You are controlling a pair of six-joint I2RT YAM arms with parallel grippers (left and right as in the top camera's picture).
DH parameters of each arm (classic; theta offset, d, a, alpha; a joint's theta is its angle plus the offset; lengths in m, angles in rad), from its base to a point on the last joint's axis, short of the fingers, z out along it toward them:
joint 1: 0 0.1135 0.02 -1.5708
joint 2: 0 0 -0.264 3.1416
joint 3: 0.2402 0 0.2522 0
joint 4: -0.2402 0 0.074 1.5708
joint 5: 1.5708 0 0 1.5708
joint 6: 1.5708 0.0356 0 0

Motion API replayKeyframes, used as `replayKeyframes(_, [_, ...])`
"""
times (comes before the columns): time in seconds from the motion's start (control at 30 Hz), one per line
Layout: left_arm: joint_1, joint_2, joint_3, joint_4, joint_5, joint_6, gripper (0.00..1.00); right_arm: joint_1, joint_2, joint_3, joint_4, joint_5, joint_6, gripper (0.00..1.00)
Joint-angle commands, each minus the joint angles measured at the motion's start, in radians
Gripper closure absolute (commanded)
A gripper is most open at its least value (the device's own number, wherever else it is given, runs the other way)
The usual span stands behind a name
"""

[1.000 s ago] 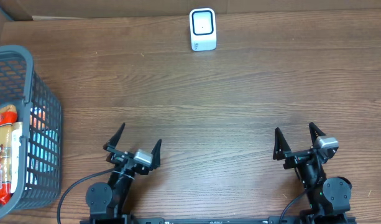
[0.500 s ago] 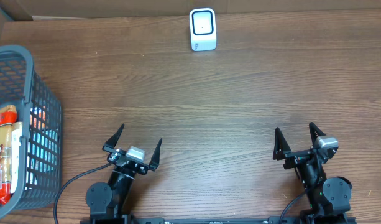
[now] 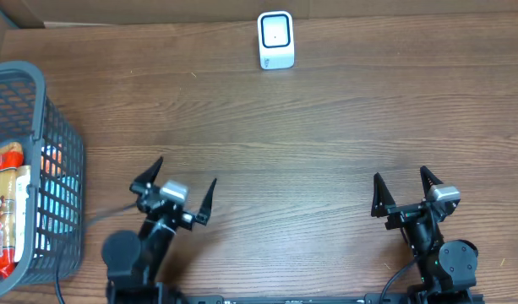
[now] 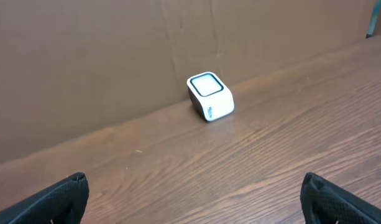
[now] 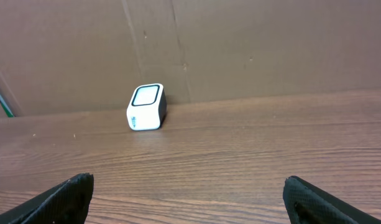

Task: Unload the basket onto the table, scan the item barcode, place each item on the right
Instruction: 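Move the left gripper up and over into the grey basket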

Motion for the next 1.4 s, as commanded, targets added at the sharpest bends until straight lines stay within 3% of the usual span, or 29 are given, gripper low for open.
replayKeyframes(0.0, [-0.006,0.134,0.135,-0.043,0.004,-0.015,0.00,-0.003,-0.011,-0.011,0.004,-0.001,0.003,0.00])
replayKeyframes(0.17, [-0.006,0.388,0.398,-0.234,0.004,-0.014,0.00,-0.003,-0.011,-0.011,0.004,-0.001,0.003,0.00])
replayKeyframes(0.47, [-0.007,0.890,1.155,-0.874,0.020,-0.015,0.00,-0.003,-0.011,-0.011,0.004,-0.001,0.003,0.00])
replayKeyframes(0.6, [-0.007,1.025,1.385,-1.056,0.037,-0.014,0.00,-0.003,-0.011,-0.011,0.004,-0.001,0.003,0.00])
replayKeyframes(0.8, [-0.006,1.086,1.438,-1.011,0.105,-0.035,0.00,-0.003,-0.011,-0.011,0.004,-0.001,0.003,0.00])
replayKeyframes(0.9, [0.007,1.087,1.460,-0.958,0.091,-0.116,0.00,-0.003,-0.011,-0.011,0.004,-0.001,0.003,0.00])
replayKeyframes(1.03, [0.083,1.091,1.519,-0.911,-0.006,-0.286,0.00,-0.003,-0.011,-0.011,0.004,-0.001,0.003,0.00])
replayKeyframes(1.17, [0.220,1.090,1.546,-0.896,-0.255,-0.513,0.00,-0.003,-0.011,-0.011,0.004,-0.001,0.003,0.00])
replayKeyframes(1.37, [0.419,1.092,1.545,-0.902,-0.334,-0.556,0.00,-0.003,-0.011,-0.011,0.004,-0.001,0.003,0.00])
